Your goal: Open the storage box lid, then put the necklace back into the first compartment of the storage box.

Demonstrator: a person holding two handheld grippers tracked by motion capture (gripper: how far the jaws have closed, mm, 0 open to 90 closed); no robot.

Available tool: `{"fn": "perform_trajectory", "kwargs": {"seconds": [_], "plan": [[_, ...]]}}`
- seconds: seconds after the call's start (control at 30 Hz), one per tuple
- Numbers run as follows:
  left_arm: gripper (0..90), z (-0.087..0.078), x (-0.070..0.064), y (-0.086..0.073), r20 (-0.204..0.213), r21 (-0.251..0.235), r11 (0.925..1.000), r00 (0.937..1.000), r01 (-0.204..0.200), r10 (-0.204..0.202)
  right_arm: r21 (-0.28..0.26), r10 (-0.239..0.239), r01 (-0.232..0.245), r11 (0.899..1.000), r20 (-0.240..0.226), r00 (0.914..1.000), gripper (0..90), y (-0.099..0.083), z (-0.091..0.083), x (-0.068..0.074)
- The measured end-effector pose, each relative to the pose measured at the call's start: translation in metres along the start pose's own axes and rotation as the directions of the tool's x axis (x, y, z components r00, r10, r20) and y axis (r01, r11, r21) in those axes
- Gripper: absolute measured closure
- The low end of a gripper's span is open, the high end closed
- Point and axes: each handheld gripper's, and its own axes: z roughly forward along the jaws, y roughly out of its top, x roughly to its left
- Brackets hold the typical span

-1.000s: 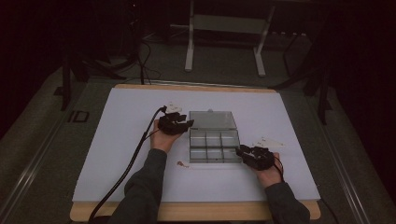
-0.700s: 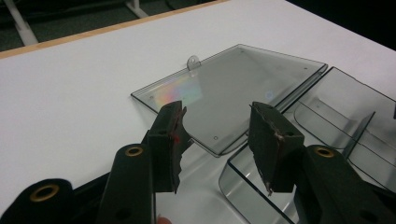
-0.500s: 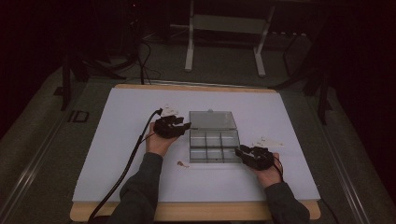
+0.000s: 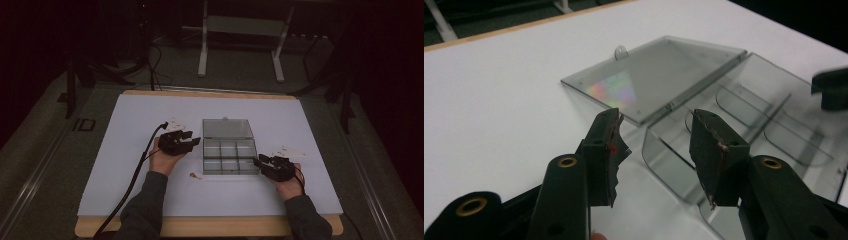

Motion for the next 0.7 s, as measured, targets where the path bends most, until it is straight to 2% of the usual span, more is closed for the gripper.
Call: {"fn": "perform_trajectory", "kwargs": {"seconds": [0.2, 0.37, 0.7], "plan": [[55.5, -0.005, -0.004, -0.006, 0.008, 0.013, 0.9999, 0.9999, -0.006, 0.006, -0.024, 0.007, -0.007, 1.0, -0.001, 1.0, 65.9, 0.001, -0.004, -0.003], [55.7, -0.008, -0.008, -0.009, 0.025, 0.03, 0.9995, 0.9996, -0.01, 0.01, -0.041, -0.005, 0.005, 0.999, -0.004, 1.0, 68.4, 0.004, -0.006, -0.004], [57.8, -0.016, -0.013, -0.011, 0.065, 0.078, 0.9963, 0.9974, -0.037, 0.032, -0.05, -0.007, 0.007, 0.999, 0.002, 1.0, 70.4, 0.005, -0.009, -0.007]]}}
